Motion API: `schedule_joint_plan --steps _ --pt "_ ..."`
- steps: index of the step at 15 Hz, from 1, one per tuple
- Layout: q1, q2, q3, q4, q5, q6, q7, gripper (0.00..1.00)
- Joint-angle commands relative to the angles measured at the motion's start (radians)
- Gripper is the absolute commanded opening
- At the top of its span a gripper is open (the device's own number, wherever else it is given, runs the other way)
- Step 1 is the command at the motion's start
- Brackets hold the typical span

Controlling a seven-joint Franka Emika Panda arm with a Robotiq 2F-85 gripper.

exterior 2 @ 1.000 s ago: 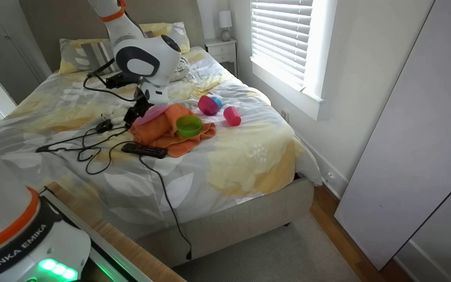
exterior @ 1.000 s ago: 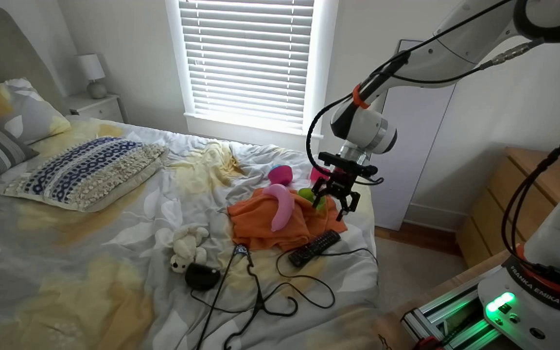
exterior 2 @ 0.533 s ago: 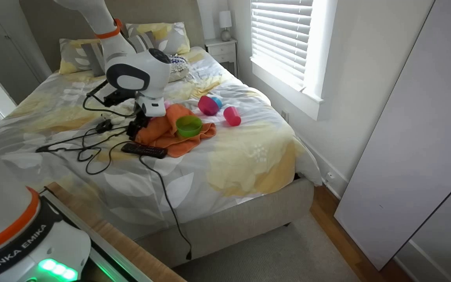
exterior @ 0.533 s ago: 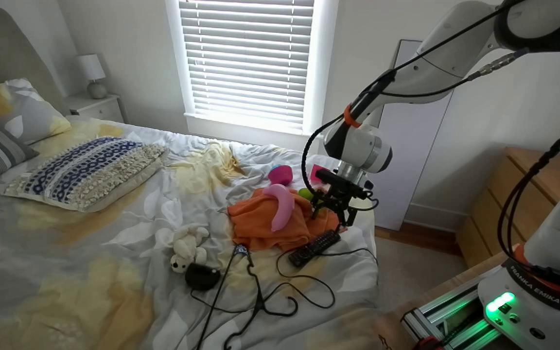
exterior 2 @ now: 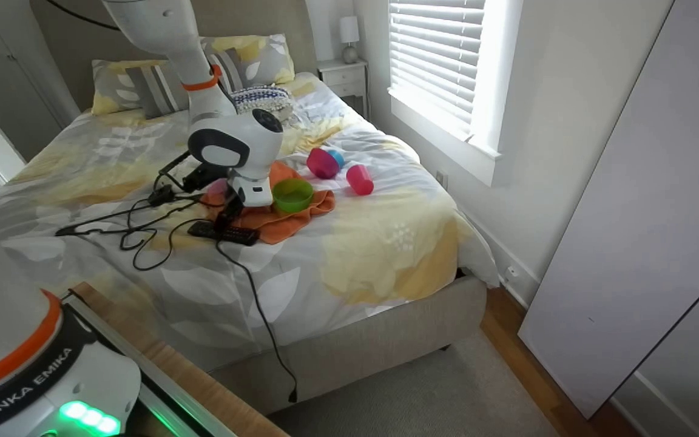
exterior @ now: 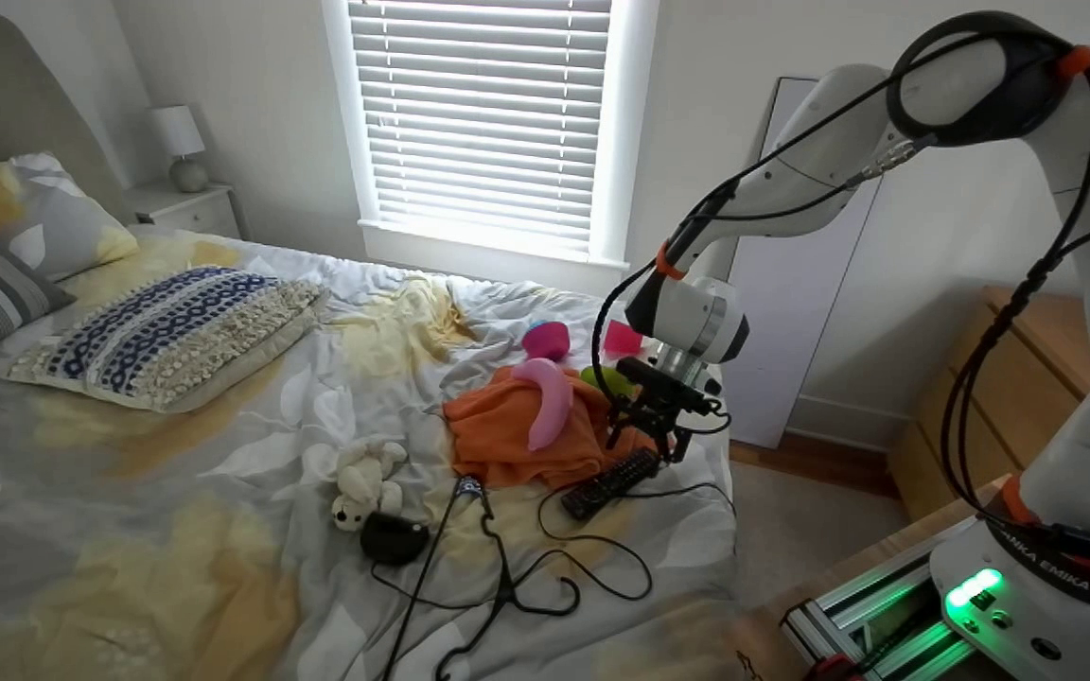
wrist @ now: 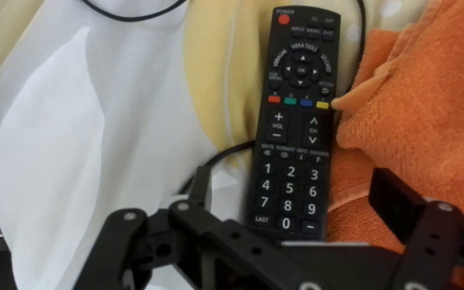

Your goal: Move the remote to the right

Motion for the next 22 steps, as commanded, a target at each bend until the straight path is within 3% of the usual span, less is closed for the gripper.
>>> schedule_joint_plan --steps 1,9,15,17,22 --pt "-0.006 0.085 0.005 0.078 0.008 -0.052 -0.046 1.0" --pt "-0.009 0.171 -0.001 0.167 0.001 -0.173 -0.082 0.97" --pt "-0.005 0.208 -0.01 0.208 -0.003 -0.205 -0.078 0.45" --pt "-0.005 0.204 -0.012 0.206 -0.001 -0.212 -0.076 0.32" --pt "-0.024 0.095 -0.005 0.107 0.023 -0.213 -0.093 0.31"
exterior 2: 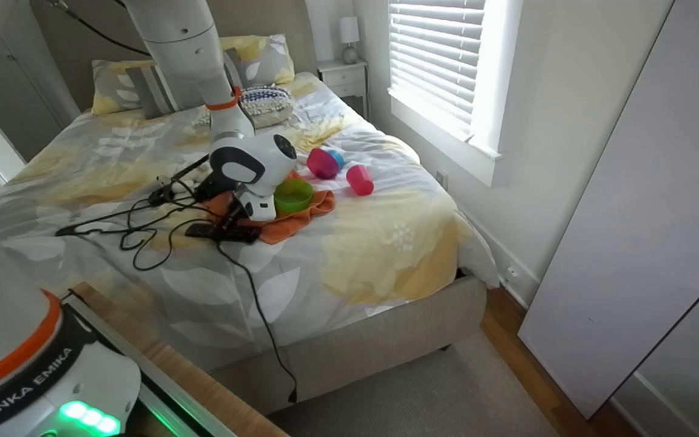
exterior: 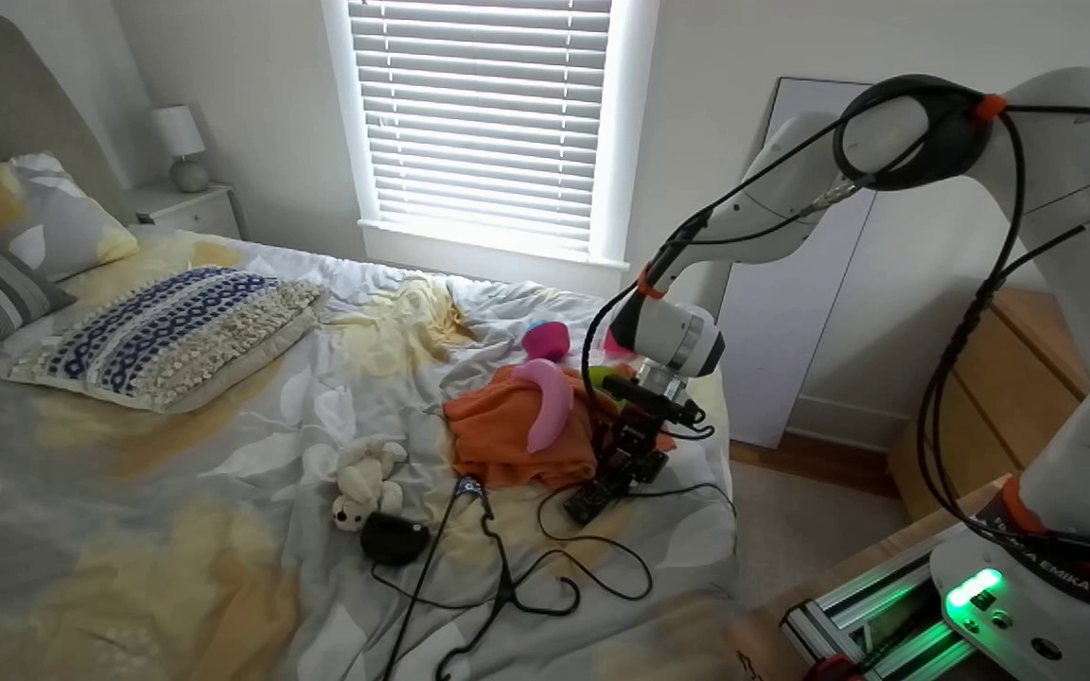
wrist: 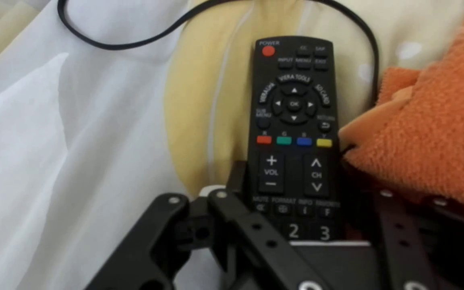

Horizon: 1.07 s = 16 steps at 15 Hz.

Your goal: Move the remote to the right

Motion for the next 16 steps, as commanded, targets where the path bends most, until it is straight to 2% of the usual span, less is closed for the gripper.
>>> schedule_joint_plan --steps 1,4,8,11,13,16 --pt "-0.021 -0.121 0.002 -0.102 0.024 -0.028 -0.027 0.31" --pt "-0.004 -0.229 -0.017 -0.169 -0.003 -0.035 0.033 0.31" --pt "-0.001 -0.332 -0.034 -0.201 -0.042 -0.113 0.096 0.31" --pt "-0.018 -0.375 -0.047 -0.176 -0.064 -0.207 0.134 0.31" --pt "-0.05 -0.407 -0.053 -0.136 -0.037 -0.292 0.151 0.31" --pt "-0.097 -0.459 -0.083 -0.073 0.039 -0.332 0.225 0.31"
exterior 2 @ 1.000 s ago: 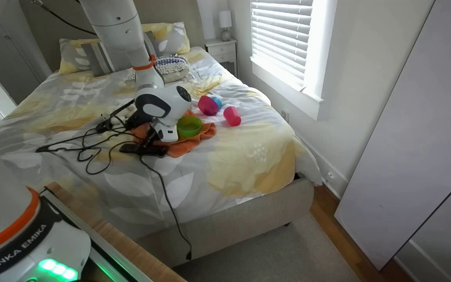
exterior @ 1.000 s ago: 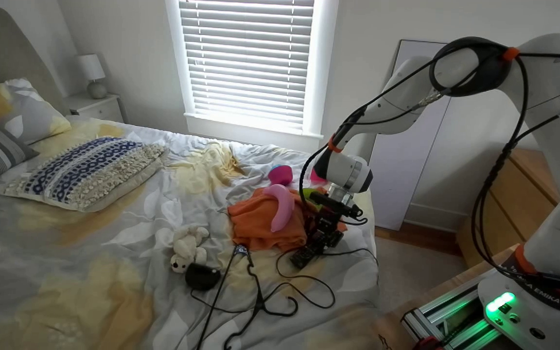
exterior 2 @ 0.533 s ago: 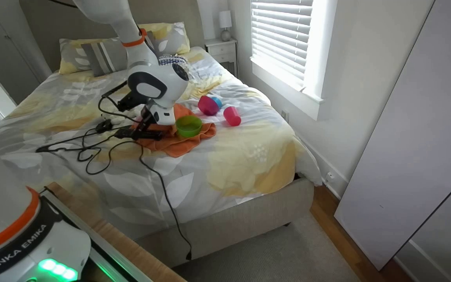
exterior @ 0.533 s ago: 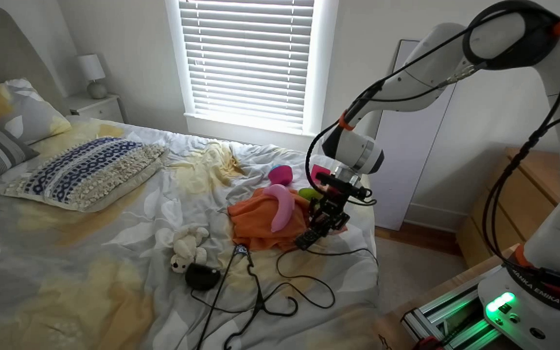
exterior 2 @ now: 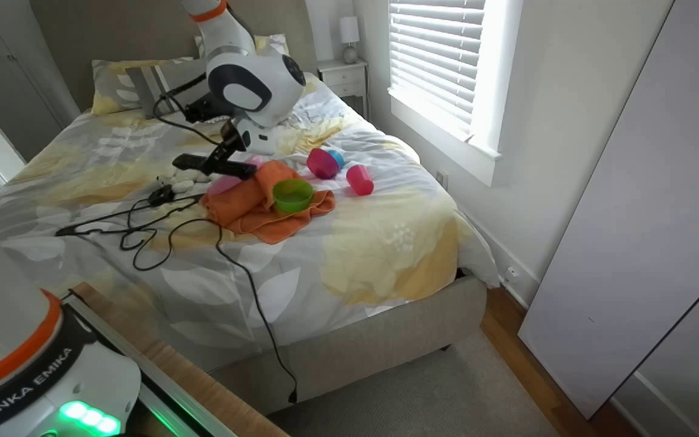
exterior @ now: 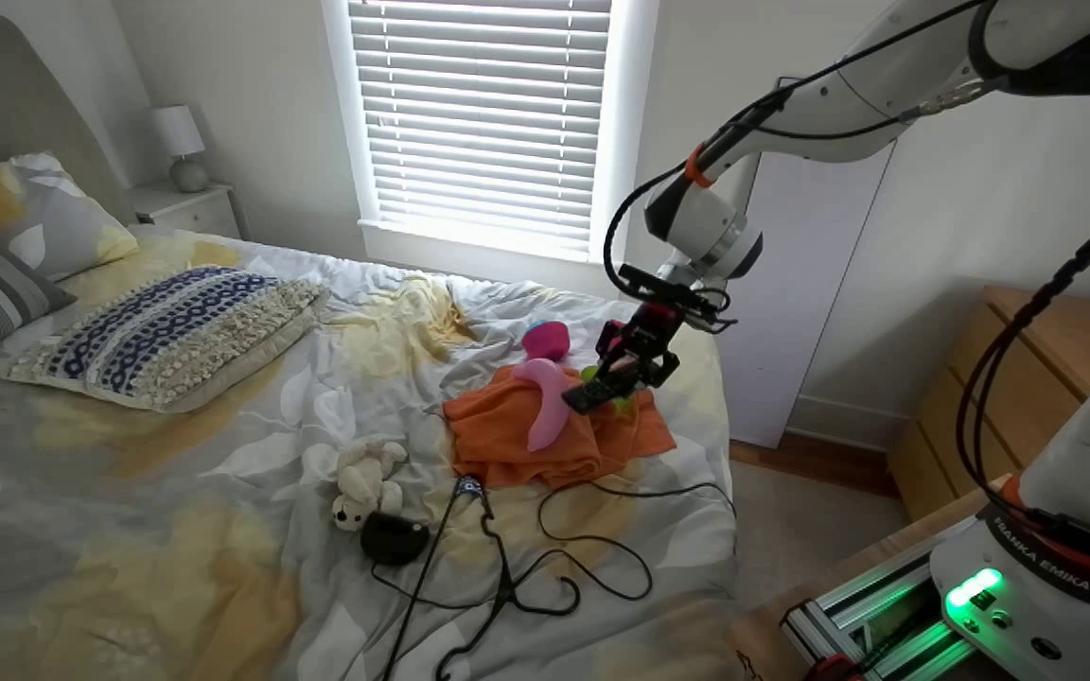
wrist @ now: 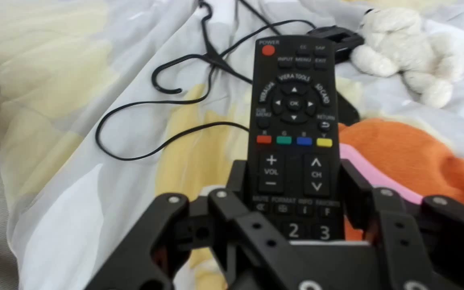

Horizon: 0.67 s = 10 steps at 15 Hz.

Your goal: Move the remote to the right

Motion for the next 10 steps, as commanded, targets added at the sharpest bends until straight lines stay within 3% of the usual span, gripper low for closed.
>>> schedule_joint_plan --steps 1,6,10 --pt "-0.072 -0.058 -0.037 0.083 0.075 -0.098 0.084 0.31" --pt "-0.186 0.013 -0.098 0.3 0.204 -0.2 0.135 0.31" --pt "-0.245 0.109 -0.12 0.432 0.349 -0.178 0.187 0.31"
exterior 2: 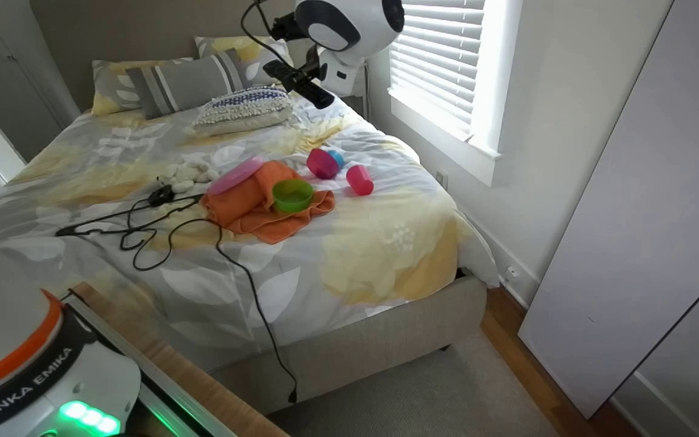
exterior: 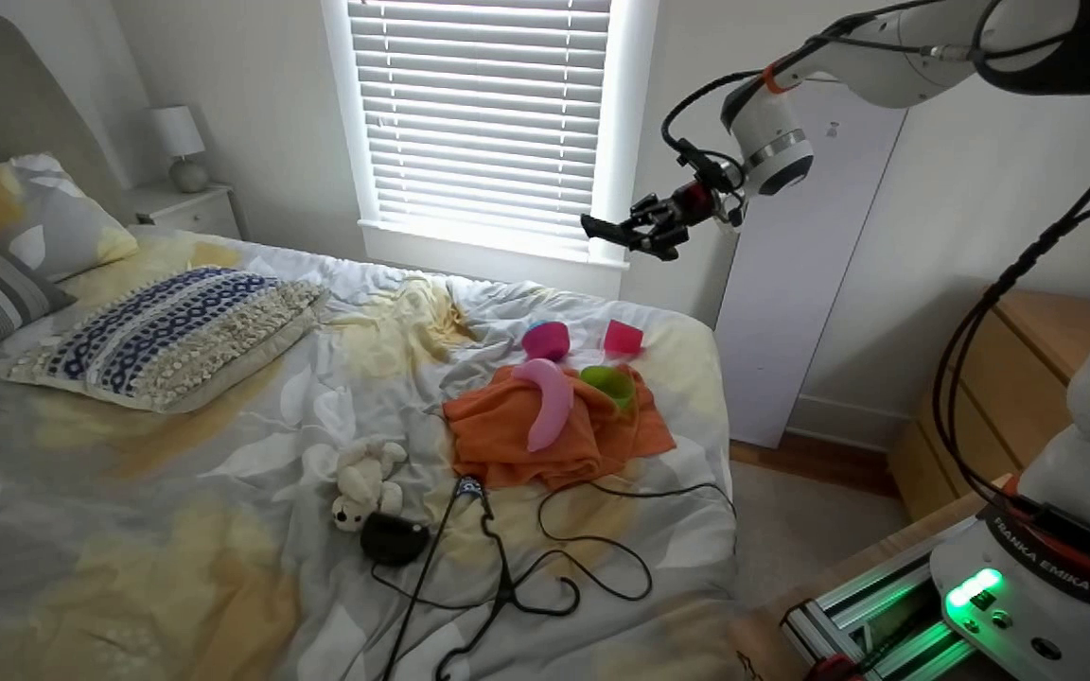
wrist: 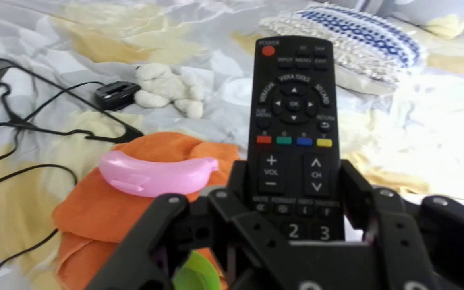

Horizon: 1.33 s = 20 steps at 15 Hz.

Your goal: Move the remote to the right

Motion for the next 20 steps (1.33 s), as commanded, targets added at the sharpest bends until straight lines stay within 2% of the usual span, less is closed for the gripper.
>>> schedule_joint_plan --steps 1,4,8,12,16,19,20 --pt "-0.029 0.126 -0.007 0.139 0.143 0.017 0.067 0.31" --pt "-0.012 0.198 -0.012 0.202 0.22 0.156 0.124 0.31" --pt "0.042 0.301 -0.018 0.283 0.201 0.428 0.207 0.31" --pt "0.066 0.403 -0.012 0.375 0.176 0.62 0.267 0.31" --pt "0.057 0.515 0.002 0.49 0.154 0.704 0.278 0.31" --pt "0.058 0.591 -0.017 0.559 0.077 0.702 0.279 0.31" --pt "0.039 0.518 0.011 0.47 0.105 0.692 0.255 0.31"
